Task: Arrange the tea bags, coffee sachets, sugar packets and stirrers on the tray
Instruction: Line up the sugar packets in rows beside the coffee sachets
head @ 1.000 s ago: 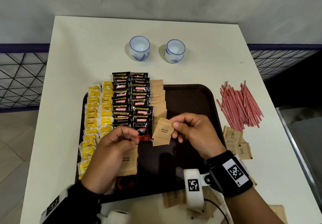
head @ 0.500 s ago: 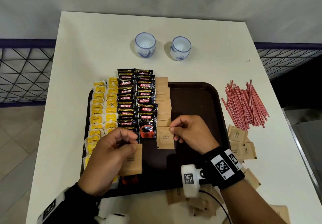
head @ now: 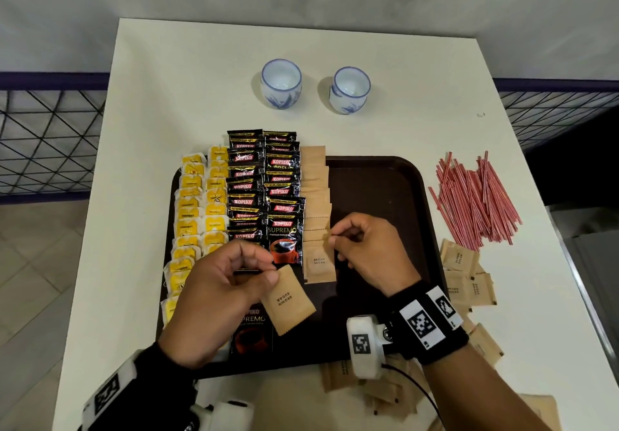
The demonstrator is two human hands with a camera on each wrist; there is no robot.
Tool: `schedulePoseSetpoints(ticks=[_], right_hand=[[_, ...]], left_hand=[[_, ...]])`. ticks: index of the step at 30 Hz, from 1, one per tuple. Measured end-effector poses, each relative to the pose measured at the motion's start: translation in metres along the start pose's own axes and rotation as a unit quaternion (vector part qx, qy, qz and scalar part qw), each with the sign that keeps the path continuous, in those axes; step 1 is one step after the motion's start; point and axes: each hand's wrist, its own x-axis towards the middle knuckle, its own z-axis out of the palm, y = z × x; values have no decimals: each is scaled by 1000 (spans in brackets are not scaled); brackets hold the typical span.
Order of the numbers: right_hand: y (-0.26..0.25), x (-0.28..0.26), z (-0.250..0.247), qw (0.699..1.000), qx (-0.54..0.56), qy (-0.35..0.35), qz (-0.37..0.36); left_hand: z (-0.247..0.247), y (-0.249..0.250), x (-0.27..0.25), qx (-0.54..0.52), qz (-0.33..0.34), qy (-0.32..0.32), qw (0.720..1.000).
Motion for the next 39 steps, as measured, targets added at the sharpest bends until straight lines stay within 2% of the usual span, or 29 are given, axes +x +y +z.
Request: schedulePoseSetpoints(ticks=[2, 5, 8, 12, 14, 18, 23, 26, 31, 35, 39], right_hand=[[-10, -10, -6, 999, 36, -9, -2], [-25, -30, -10, 987, 126, -103, -8], [-27, -42, -5, 976, 137, -168, -7], [-23, -46, -1, 979, 126, -160, -10], [-21, -48, -3, 978, 131, -162, 0], [-16, -59, -2, 969, 118, -215, 27], [-12, -59, -3, 966, 221, -119, 63], [-11, -52, -9, 974, 211, -81, 14], [-2, -36, -19, 994, 97, -37, -17], [6, -22, -11, 997, -5, -50, -51], [8, -15, -2, 995, -43, -54, -67]], left_hand=[[2, 0, 3, 12, 12, -2, 1000], [8, 2, 7, 26, 32, -10, 999], [17, 5, 8, 51, 66, -24, 996], [27, 4, 5, 72, 93, -35, 992], [29, 2, 3, 71, 107, -13, 992], [30, -3, 0, 70, 102, 28, 992], [31, -4, -7, 27, 42, -60, 997], [30, -5, -14, 61, 23, -111, 992], [20, -12, -20, 95, 7, -81, 992], [9, -13, -26, 99, 14, -63, 993], [3, -14, -33, 105, 30, -76, 991]])
